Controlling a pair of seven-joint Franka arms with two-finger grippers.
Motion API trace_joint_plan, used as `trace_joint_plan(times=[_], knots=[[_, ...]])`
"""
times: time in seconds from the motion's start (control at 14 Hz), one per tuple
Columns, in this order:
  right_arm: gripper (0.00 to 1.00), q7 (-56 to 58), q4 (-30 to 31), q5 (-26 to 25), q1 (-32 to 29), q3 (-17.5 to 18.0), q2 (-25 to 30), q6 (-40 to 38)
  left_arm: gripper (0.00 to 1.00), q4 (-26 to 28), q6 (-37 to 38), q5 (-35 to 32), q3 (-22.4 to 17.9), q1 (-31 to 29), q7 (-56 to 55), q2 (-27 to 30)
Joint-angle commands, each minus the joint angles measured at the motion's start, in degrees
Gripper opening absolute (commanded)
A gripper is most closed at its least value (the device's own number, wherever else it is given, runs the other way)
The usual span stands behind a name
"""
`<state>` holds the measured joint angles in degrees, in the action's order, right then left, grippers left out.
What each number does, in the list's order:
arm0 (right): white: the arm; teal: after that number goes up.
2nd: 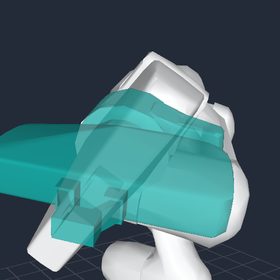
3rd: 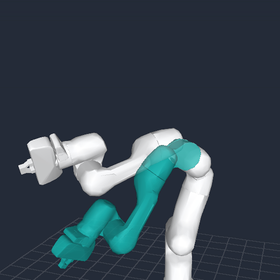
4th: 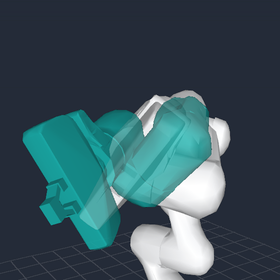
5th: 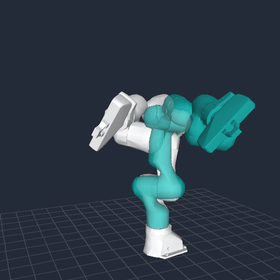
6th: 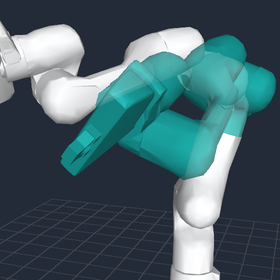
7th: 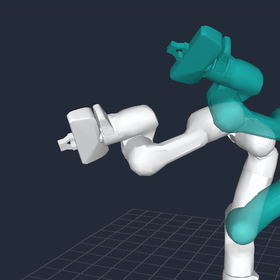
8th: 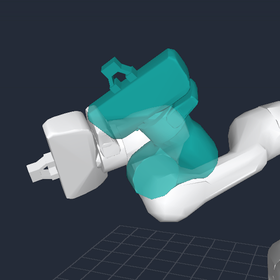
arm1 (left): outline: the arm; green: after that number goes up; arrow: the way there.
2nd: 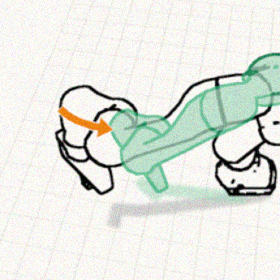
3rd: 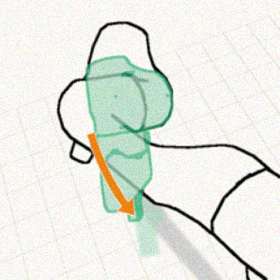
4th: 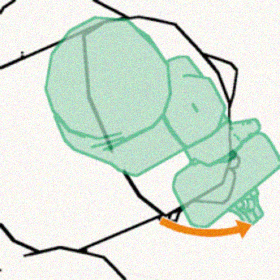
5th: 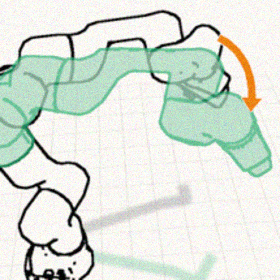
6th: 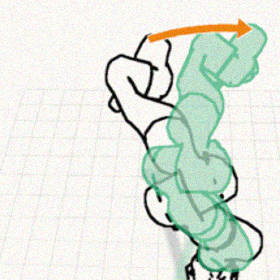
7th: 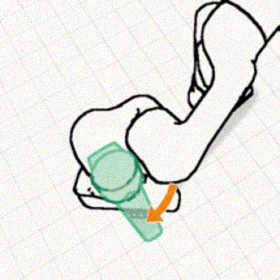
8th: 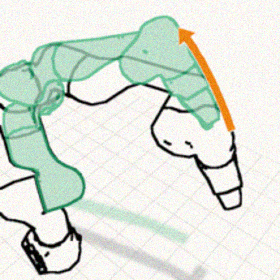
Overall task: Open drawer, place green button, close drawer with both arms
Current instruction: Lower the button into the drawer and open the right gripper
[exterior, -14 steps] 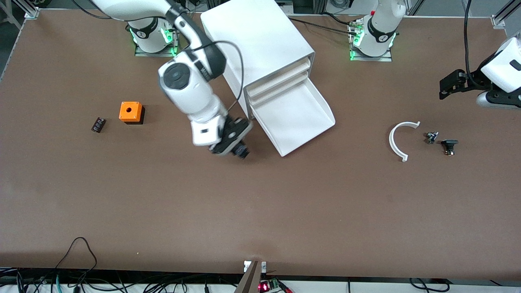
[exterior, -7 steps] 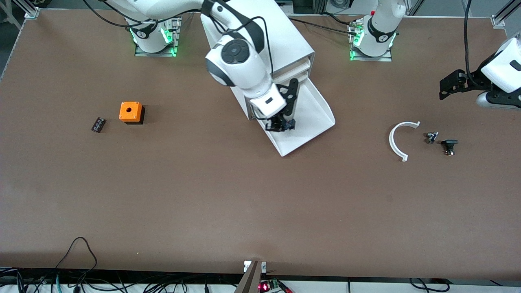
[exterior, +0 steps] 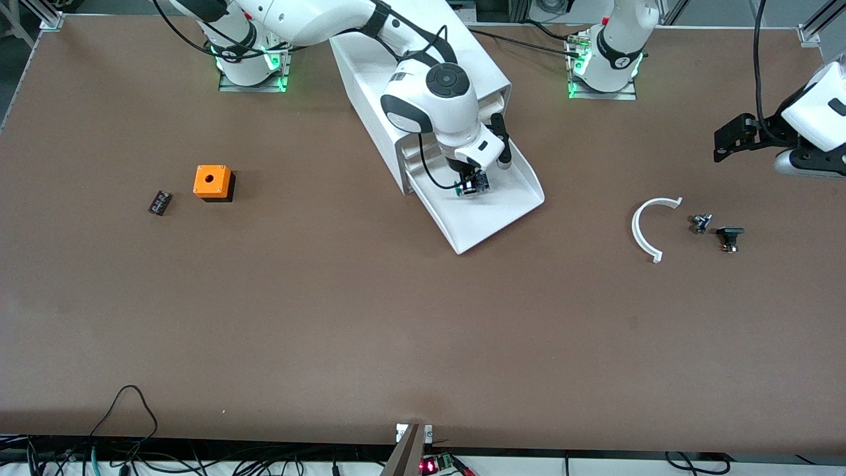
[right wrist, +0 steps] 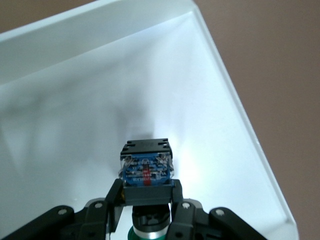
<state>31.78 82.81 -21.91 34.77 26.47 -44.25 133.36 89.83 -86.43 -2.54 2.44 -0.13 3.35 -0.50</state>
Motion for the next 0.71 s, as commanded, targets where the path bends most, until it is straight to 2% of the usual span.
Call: trace_joint_plan(times=[0.0,0.29,0.36,0.43,0.5,0.64], knots=[[0.38,1.0,-1.87,-1.21,1.43,-0.28,-1.1,-1.7,1.0,-1.23,0.21,-0.89,0.02,0.22,-0.54,-0.64],[0.38,1.0,-1.6,-2.08,1.88,-0.37,-1.63,-2.32,1.0,-1.23,0.21,-0.89,0.02,0.13,-0.45,-0.64],[0.46,0.57,-1.52,-2.17,1.88,-0.28,-1.63,-2.67,1.0,-1.23,0.21,-0.89,0.02,0.13,-0.45,-0.64],[0.7,-0.31,-1.34,-1.65,1.96,-0.28,-1.63,-3.37,1.0,-1.15,0.21,-0.89,0.02,0.13,-0.45,-0.64],[1.0,-1.97,-1.34,-1.65,2.05,-0.28,-1.54,-3.64,1.0,-1.15,0.29,-0.89,0.02,0.13,-0.45,-0.64],[1.0,-6.01,-1.95,-1.82,2.23,-0.28,-0.93,-3.81,1.0,-1.15,0.29,-0.89,0.02,0.05,-0.45,-0.64]])
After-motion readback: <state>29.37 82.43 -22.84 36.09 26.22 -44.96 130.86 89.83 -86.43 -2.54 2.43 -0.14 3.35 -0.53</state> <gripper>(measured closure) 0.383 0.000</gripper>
